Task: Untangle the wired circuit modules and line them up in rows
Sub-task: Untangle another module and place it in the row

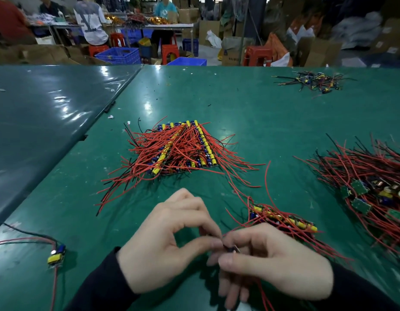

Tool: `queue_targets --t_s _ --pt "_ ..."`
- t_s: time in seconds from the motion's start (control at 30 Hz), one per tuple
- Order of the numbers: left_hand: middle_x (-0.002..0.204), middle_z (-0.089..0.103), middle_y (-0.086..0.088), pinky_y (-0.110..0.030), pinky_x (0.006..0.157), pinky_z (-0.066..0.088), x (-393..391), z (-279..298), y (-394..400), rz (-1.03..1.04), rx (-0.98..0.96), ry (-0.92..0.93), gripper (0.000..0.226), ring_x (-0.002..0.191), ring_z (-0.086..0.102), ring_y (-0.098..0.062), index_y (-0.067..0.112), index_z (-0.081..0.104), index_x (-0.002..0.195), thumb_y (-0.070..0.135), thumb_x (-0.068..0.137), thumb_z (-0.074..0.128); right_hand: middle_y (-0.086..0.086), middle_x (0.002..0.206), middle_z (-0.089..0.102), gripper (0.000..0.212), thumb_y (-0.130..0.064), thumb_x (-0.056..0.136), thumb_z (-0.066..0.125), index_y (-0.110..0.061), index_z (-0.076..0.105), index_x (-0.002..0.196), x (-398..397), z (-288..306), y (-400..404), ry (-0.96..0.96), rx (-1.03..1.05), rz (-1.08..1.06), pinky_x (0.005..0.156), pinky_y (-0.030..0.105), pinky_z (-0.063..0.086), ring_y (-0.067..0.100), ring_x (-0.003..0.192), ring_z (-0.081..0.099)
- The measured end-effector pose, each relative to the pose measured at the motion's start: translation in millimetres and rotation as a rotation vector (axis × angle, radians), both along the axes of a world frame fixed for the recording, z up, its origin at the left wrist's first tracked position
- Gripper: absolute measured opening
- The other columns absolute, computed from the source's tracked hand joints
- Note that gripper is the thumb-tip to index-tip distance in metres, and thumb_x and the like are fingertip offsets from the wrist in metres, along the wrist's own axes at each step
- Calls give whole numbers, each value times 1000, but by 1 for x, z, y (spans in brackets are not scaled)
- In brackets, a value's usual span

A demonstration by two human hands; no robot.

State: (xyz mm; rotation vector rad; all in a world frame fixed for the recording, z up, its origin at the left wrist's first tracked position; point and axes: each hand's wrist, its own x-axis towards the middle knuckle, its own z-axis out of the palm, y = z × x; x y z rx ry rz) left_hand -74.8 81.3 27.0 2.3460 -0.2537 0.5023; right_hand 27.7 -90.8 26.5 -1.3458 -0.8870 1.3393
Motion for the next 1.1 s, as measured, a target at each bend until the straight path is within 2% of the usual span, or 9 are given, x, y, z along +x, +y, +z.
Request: queue_targets --t_s 0.1,0.17,0.27,0.37,0.5,0.6,0.73,0.97,1.1 --pt "100 56 3 -28 90 40 5 -8 -5 326 114 -170 23 100 51 -14 18 71 84 36 72 75 9 75 69 29 -31 87 48 -4 54 95 -4 -6 4 35 -33 -105 54 19 48 17 62 68" --pt "84 58 4 -27 78 43 7 -10 -6 399 90 -251 22 83 54 -14 14 66 69 35 72 75 11 77 69 32 -32 86 45 -2 53 96 -3 -9 3 79 -14 -158 52 20 48 21 63 68" --pt "59 60 10 -26 58 45 6 -11 -9 339 -148 -102 31 58 57 -7 19 68 59 46 73 70 10 81 70 33 -32 88 43 -2 52 99 -2 -10 3 85 33 -171 53 20 49 22 66 69" --pt "67 68 1 -29 65 50 9 -16 -14 225 -413 145 26 66 65 -12 19 76 68 45 70 73 8 84 69 40 -35 89 42 1 50 106 -3 -9 3 52 33 -140 56 20 49 22 69 68" --pt "72 69 -2 -23 67 47 11 -19 -13 121 -650 256 13 70 64 -11 12 77 71 24 68 74 11 93 68 42 -34 91 39 1 48 112 -7 -11 3 -6 14 -88 59 22 49 21 73 67" --pt "73 69 -3 -21 69 47 11 -20 -12 94 -670 258 17 72 63 -11 9 78 79 19 67 74 15 99 67 48 -33 90 39 4 41 120 -7 -13 2 -19 -15 -86 61 24 49 26 78 66" --pt "78 68 -12 -25 75 49 11 -22 -15 98 -653 203 15 79 64 -22 13 78 83 18 70 73 14 93 67 27 -30 92 37 -7 47 101 -8 -9 2 -3 -9 -91 59 23 48 23 74 67" --pt "77 70 3 -21 76 48 12 -24 -23 159 -603 108 10 79 65 -11 10 77 75 15 69 71 12 85 69 21 -21 100 32 -10 48 92 -8 -13 4 -54 -28 -145 56 24 46 23 70 67" --pt "70 70 -8 -20 55 45 12 -18 -21 195 -800 157 14 57 57 -12 21 79 77 18 65 73 14 75 69 26 -18 102 32 -9 50 85 -8 -13 3 8 -64 -147 53 24 44 20 62 67"
